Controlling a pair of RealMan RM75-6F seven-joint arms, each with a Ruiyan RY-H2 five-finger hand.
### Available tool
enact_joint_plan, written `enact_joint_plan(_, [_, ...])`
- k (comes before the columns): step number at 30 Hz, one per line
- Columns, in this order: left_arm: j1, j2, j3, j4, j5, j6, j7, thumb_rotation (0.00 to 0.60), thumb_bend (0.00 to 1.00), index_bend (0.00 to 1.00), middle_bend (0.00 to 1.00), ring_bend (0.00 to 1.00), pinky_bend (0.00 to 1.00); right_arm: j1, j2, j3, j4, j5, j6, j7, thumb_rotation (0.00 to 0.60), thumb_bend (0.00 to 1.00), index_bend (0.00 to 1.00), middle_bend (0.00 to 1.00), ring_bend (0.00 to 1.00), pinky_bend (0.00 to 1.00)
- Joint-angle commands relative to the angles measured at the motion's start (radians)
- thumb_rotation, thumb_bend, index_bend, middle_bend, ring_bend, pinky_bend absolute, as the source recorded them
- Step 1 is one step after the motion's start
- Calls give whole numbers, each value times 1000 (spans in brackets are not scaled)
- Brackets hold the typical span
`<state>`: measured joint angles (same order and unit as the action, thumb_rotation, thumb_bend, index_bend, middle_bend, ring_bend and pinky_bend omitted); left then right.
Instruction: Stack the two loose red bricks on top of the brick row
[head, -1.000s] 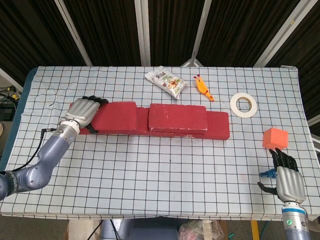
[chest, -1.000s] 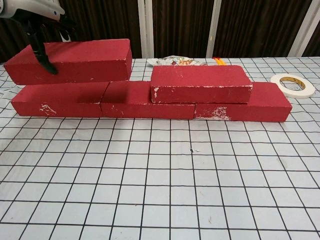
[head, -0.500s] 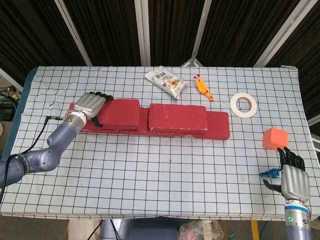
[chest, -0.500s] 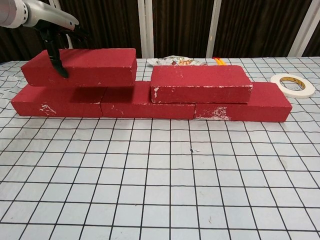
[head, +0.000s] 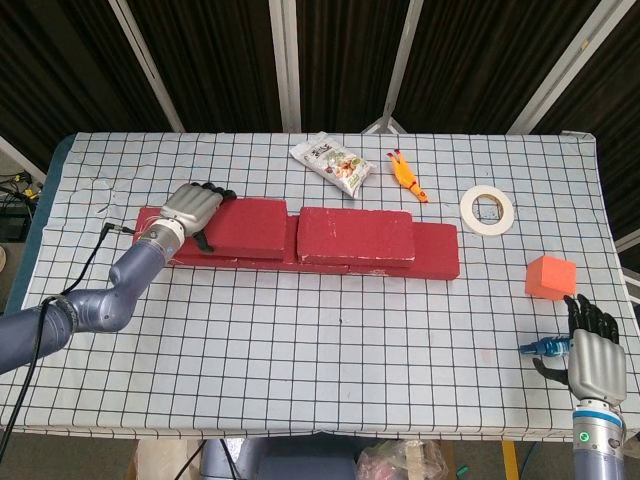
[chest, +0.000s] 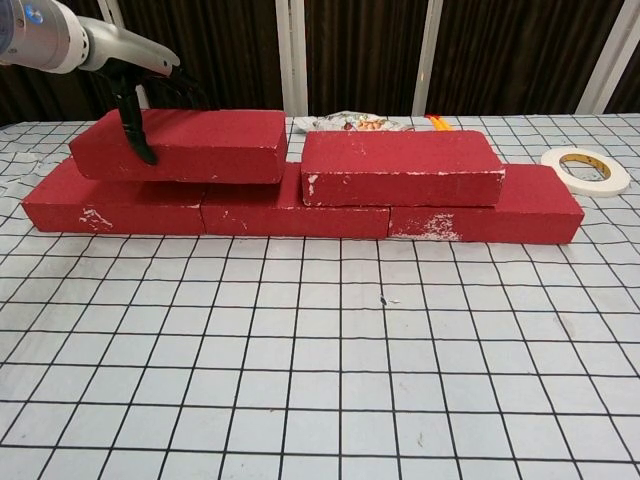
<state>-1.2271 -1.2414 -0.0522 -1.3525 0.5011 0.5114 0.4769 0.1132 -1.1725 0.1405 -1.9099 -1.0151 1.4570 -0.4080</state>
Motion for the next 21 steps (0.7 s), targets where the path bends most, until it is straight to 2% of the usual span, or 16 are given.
enact_joint_plan(1, [-9,-13,10,15,6,-1,-14,600,26,196,245,123,183,0,1,2,0,1,1,1,600,187,83,32,0,0])
enact_joint_plan(13, [-35,-43,51,37,4,15,-39,600,25,196,244,123,180,5,-3,3,4,6,-2,0,600,188,83,32,0,0])
enact_joint_plan(21, [-55,-60,60,41,-7,41,-41,600,26,196,244,123,180,6,-1,3,5,10,-6,5,600,186,83,32,0,0])
